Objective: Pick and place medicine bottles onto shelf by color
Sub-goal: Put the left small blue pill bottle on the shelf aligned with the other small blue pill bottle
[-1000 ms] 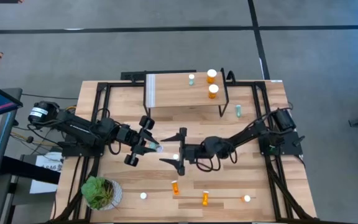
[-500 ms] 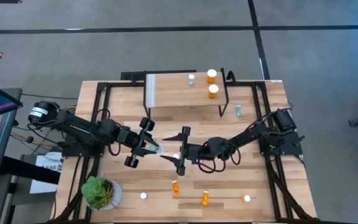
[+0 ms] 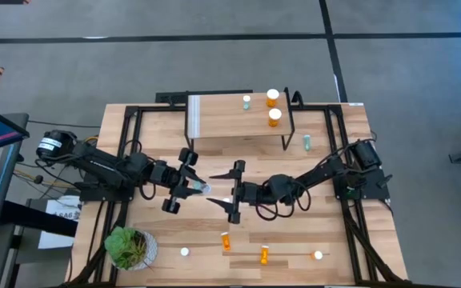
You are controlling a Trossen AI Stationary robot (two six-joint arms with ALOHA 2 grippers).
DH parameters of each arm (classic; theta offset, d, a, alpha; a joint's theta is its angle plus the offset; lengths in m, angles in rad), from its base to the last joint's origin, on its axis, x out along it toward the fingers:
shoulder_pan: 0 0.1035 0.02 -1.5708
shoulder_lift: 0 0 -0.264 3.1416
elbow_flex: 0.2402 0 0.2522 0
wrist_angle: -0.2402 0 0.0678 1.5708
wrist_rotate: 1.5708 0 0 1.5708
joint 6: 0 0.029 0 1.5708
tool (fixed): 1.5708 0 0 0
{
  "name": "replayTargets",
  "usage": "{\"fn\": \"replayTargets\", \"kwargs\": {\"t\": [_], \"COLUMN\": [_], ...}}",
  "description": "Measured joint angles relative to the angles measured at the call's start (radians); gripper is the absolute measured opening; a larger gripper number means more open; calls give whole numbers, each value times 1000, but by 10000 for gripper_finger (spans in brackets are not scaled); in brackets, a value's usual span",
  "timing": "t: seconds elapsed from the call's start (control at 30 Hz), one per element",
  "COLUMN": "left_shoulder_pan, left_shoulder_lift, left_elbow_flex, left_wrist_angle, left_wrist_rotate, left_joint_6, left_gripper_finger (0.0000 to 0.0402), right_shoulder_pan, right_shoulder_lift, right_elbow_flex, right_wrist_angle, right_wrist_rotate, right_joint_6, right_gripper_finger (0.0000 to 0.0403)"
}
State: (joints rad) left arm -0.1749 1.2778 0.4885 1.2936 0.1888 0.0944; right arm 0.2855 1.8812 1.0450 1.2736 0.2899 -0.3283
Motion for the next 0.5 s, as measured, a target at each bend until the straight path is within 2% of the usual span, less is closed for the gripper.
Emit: {"fn": "replayTargets", "kwargs": {"t": [0.5], "left_shoulder_pan": [-2], "left_shoulder_lift": [0], "left_elbow_flex": [0], "left_wrist_angle": [44], "left_wrist_rotate": [-33], "left_joint_6": [23], "left_gripper_finger": [80], "right_shoulder_pan": [1], "right_shoulder_lift": [0], "right_elbow_flex": [42], "right_wrist_angle": [-18], "right_wrist_rotate": [-5], "right_joint_6": [17], "right_gripper_finger": [306]}}
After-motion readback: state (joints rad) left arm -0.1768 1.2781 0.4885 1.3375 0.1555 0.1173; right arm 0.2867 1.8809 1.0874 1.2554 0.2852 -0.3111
